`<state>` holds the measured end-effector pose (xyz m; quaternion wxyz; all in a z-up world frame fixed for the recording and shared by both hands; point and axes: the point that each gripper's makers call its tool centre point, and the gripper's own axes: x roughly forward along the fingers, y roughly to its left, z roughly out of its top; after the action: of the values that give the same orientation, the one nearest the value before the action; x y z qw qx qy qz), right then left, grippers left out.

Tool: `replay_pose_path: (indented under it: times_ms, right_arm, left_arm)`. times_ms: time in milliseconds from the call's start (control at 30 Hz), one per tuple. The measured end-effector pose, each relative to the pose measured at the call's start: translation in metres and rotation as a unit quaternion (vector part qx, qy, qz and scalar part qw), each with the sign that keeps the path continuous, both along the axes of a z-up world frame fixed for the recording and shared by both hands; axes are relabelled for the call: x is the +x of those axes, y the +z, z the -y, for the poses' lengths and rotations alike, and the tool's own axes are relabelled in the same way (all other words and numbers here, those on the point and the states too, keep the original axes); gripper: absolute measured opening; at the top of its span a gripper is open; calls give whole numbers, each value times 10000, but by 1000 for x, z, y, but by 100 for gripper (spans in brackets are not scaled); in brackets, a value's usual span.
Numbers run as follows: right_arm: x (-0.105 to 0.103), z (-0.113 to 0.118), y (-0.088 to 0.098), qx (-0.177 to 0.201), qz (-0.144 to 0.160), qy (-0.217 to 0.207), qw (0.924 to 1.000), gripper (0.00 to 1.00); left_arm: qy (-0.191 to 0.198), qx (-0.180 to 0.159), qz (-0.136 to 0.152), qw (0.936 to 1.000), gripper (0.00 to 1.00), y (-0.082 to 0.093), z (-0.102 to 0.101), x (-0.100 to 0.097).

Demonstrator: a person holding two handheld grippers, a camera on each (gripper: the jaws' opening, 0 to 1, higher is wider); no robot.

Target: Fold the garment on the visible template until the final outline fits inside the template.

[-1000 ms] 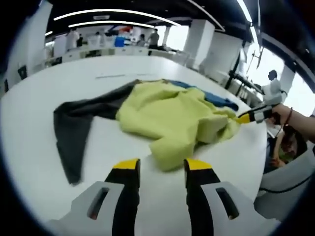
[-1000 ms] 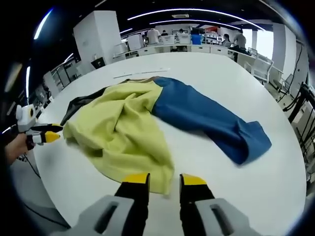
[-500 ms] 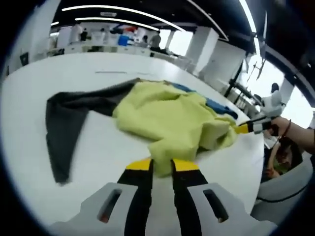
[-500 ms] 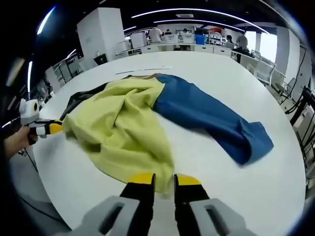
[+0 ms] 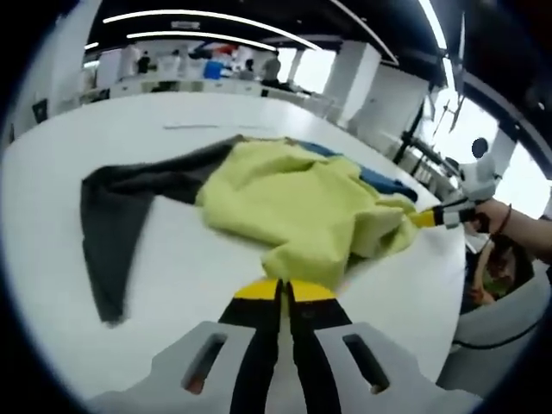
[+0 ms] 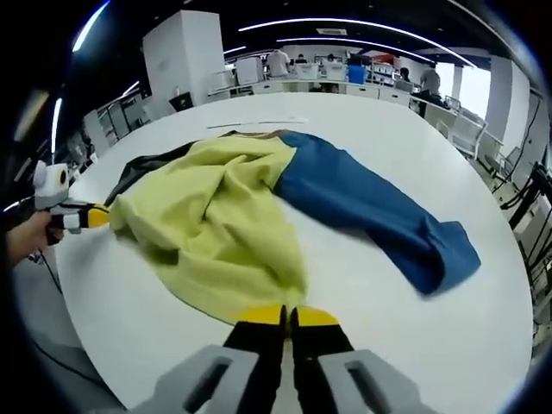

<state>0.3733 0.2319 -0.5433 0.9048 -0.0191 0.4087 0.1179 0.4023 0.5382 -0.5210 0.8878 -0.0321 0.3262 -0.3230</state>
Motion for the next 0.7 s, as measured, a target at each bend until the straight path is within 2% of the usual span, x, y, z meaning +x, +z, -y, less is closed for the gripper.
replay_pose_path:
  times_ms: [167, 333, 400, 700]
  right_arm:
    - [-5, 1, 3, -65, -78, 92, 9999, 0]
    - [-13, 3, 10, -71, -118, 145, 9998, 0]
    - [-16, 5, 13, -49, -128, 169, 9998, 0]
    - [-42, -1, 28, 53, -234, 231, 9994, 0]
  left_arm:
    - [48, -31, 6, 10000, 0, 12, -6, -3]
    - [99, 54, -138, 9998, 0, 18, -20, -10]
    - [93, 43, -195, 9998, 0, 20, -26, -16]
    - [-75, 111, -408, 9991, 0, 33, -30, -51]
